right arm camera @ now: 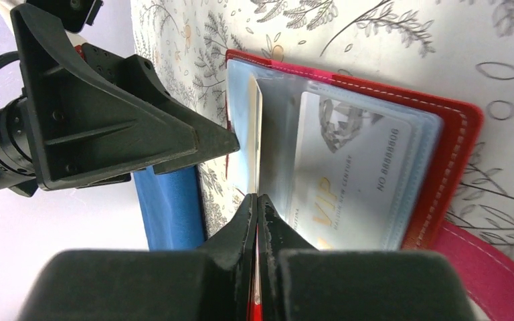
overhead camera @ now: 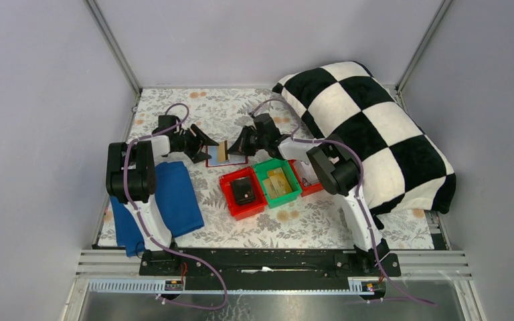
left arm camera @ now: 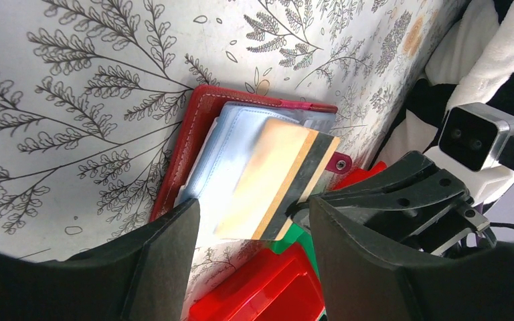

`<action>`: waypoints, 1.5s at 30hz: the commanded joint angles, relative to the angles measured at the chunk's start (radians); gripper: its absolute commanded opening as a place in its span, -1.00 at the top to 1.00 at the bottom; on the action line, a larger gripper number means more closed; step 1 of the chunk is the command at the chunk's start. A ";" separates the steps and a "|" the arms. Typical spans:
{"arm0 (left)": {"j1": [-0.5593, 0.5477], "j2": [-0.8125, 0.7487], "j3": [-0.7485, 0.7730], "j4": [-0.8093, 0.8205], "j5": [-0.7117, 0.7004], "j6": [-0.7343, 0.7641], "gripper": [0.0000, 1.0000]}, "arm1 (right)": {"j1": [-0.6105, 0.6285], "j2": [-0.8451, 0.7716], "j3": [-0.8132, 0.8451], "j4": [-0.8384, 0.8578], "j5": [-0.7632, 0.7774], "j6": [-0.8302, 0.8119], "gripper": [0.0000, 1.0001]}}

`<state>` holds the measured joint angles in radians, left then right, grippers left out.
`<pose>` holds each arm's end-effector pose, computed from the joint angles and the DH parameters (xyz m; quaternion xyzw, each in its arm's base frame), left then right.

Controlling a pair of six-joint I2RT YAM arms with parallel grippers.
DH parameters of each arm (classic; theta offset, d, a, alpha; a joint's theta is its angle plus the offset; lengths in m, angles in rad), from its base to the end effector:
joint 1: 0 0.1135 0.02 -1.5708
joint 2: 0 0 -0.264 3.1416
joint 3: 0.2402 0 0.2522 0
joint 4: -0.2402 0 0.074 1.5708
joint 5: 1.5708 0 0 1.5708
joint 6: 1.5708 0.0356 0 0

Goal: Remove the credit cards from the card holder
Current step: Remove the credit card from the card holder, then place the credit card in the storage box.

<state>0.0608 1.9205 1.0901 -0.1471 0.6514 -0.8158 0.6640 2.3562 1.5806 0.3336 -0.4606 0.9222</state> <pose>0.3778 0.0014 0.1363 -0.2998 0.8601 -0.3865 0.1447 0.3992 0.3325 0.1262 -0.0152 0.8315 0.5064 0.2280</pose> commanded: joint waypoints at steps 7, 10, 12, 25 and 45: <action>0.002 0.015 -0.028 -0.013 -0.083 0.028 -0.37 | -0.053 -0.133 -0.042 -0.042 -0.021 -0.120 1.00; 0.002 -0.005 -0.038 0.024 -0.075 0.016 -0.41 | -0.062 -0.157 -0.039 -0.076 -0.023 -0.157 1.00; 0.000 -0.026 -0.043 0.042 -0.078 0.013 -0.43 | -0.070 -0.174 -0.044 -0.090 -0.025 -0.171 1.00; -0.022 -0.217 0.071 -0.038 -0.159 0.005 -0.63 | -0.128 -0.352 -0.041 -0.257 -0.135 -0.263 1.00; -0.032 -0.496 0.105 -0.405 -0.237 0.279 -0.66 | 0.086 -0.738 -0.163 -1.084 0.652 -0.566 1.00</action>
<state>0.0307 1.4372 1.1446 -0.4633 0.4625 -0.6098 0.6865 1.5635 1.3937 -0.6254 -0.0219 0.3607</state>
